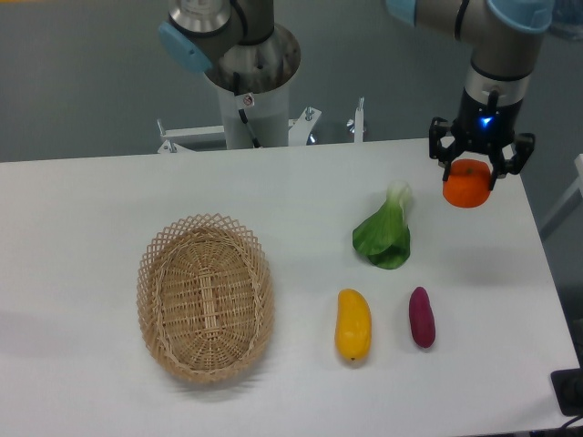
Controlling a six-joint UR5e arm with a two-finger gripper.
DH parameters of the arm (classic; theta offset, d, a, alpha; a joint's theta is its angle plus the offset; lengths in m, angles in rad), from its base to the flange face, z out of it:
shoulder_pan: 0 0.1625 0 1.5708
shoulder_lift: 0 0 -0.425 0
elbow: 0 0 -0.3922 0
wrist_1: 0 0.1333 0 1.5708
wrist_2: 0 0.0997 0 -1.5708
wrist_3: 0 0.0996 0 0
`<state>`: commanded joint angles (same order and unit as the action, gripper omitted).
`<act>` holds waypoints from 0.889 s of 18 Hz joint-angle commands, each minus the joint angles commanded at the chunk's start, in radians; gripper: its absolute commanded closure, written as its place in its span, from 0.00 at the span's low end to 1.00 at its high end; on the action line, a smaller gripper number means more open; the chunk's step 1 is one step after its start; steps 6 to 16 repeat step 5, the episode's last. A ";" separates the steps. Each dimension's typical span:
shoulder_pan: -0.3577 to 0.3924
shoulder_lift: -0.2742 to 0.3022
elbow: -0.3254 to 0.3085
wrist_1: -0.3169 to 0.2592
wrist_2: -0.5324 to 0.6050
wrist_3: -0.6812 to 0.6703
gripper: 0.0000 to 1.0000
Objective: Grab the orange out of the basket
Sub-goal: 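Carry the held orange past the bok choy, away from the basket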
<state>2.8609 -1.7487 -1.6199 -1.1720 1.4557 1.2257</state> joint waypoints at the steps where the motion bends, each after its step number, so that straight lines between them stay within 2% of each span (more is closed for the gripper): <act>1: 0.000 0.000 0.000 0.000 0.000 0.000 0.37; 16: 0.003 -0.002 0.000 0.000 -0.003 0.000 0.36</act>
